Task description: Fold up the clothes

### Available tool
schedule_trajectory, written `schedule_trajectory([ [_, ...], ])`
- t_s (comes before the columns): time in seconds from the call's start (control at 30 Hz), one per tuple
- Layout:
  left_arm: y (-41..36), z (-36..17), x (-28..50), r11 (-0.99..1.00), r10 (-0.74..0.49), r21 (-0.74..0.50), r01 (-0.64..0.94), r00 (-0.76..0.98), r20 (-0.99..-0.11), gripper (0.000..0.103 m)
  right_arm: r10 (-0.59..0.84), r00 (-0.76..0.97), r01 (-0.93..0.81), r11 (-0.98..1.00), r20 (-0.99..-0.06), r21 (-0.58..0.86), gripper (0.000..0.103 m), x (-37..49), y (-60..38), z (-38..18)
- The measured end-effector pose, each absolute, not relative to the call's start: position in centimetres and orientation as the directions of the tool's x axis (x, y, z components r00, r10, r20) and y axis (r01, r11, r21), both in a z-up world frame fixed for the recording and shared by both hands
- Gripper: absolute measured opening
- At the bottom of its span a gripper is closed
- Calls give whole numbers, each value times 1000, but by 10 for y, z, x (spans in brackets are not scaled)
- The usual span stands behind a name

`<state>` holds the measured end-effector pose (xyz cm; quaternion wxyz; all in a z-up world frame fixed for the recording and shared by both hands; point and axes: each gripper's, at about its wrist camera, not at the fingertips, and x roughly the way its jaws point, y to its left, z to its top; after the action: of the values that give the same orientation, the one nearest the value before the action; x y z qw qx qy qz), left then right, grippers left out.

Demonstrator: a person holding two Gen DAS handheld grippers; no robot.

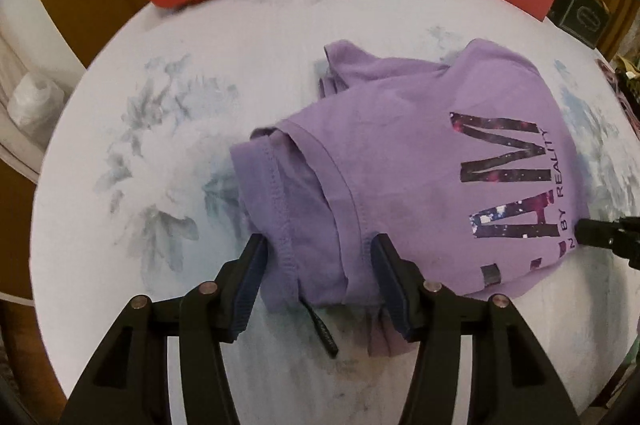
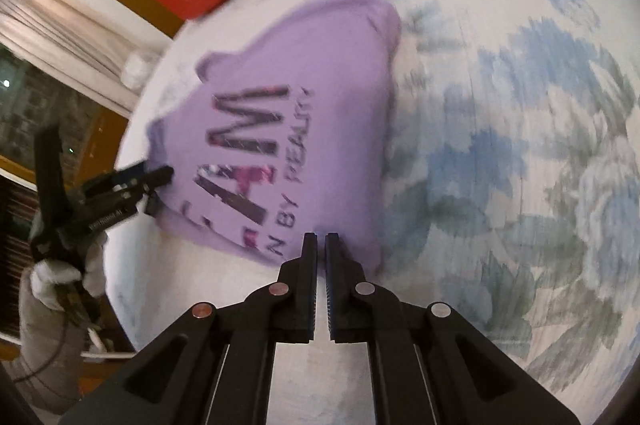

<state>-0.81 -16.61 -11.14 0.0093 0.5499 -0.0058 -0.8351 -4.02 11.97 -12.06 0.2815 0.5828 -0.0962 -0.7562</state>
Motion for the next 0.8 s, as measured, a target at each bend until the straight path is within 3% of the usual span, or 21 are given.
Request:
schedule_trajectory([
  [0.13, -180, -104, -5, -999, 10, -31, 44, -411, -912, 58, -540, -171, 307, -824, -824, 477, 5, -40, 126, -115],
  [0.2, -189, -95, -1, -997, 15, -49, 65, -437, -899, 67, -547, -180, 317, -819, -817, 478, 18, -41, 127, -110],
  [0.27, -189, -93, 0, -996, 18, -52, 66, -438, -899, 75, -556, -187, 326, -813, -810, 482, 50, -43, 126, -105],
  [0.3, -189, -91, 0, -996, 20, -54, 66, -438, -899, 75, -554, -193, 329, -814, -810, 479, 55, -45, 125, -104],
  [0.8, -166, -118, -8, -988, 86, -127, 85, -374, -923, 77, -572, -211, 298, -810, -792, 505, 56, -57, 133, -109],
])
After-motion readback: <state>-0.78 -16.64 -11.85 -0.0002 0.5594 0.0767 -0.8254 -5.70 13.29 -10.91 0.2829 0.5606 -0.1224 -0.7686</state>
